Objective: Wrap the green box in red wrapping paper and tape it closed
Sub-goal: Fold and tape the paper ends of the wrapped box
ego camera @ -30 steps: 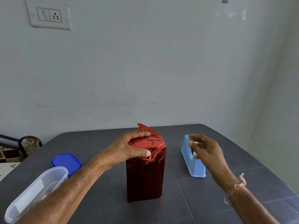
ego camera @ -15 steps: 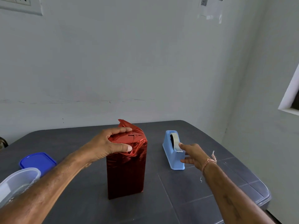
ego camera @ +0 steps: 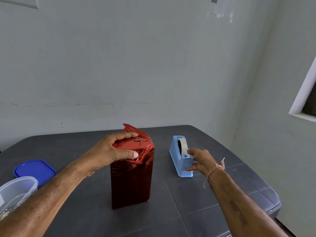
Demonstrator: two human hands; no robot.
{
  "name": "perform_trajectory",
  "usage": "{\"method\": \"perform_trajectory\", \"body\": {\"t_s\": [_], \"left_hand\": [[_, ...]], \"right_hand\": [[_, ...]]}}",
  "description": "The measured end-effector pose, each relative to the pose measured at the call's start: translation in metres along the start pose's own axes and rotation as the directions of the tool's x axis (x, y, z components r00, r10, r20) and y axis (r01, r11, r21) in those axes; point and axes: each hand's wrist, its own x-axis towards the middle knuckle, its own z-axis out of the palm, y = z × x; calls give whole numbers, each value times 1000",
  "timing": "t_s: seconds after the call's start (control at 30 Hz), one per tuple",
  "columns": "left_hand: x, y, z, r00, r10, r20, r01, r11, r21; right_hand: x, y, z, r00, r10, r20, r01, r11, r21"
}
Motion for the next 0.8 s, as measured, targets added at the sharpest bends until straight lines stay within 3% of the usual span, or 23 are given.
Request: {"method": "perform_trajectory", "body": {"t_s": [0.8], "left_hand": [[-3, 3, 2, 1000, -13, -9, 13, 1000, 15]], "right_hand": [[-5, 46, -2, 999, -39, -20, 43, 964, 261]]}}
